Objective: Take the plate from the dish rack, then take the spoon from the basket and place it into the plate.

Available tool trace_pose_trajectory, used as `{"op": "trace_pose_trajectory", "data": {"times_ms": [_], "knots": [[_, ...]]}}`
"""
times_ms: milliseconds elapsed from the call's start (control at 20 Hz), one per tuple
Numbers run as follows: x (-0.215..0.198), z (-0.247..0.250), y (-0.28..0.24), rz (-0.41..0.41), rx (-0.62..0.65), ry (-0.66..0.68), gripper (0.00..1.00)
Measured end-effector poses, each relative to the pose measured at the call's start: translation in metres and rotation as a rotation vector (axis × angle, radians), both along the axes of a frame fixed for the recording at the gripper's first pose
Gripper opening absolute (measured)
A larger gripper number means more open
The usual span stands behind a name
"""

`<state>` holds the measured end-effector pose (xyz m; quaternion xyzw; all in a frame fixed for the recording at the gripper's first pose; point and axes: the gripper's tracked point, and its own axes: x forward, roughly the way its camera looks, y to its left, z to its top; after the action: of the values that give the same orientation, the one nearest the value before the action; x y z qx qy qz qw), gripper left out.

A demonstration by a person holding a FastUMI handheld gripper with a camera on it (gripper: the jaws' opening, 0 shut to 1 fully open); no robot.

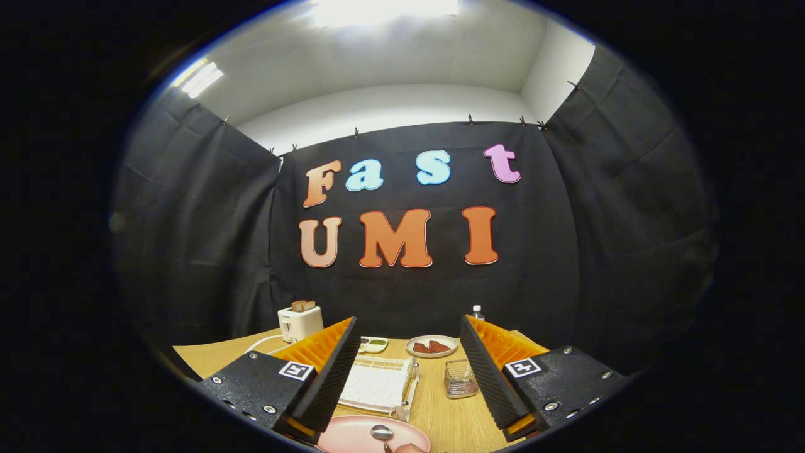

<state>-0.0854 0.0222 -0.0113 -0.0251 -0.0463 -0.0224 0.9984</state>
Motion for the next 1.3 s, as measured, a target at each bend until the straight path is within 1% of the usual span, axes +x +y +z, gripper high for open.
{"op": "trace_pose_trajectory", "data": {"times_ms": [150,550,800,950,1100,1300], "knots": [[-0.001,0.007,-0.003,-0.011,-0.006,-0.015,0.96],[-0.001,0.015,0.002,-0.009,-0.014,-0.038,0.96],[0.001,0.009,0.009,0.003,-0.006,-0.024,0.96],[0.003,0.008,0.005,-0.009,-0.013,-0.022,0.96],[0.002,0.012,0.01,0.004,-0.015,-0.03,0.96],[0.001,0.013,0.009,-0.005,-0.029,-0.037,0.96]]}}
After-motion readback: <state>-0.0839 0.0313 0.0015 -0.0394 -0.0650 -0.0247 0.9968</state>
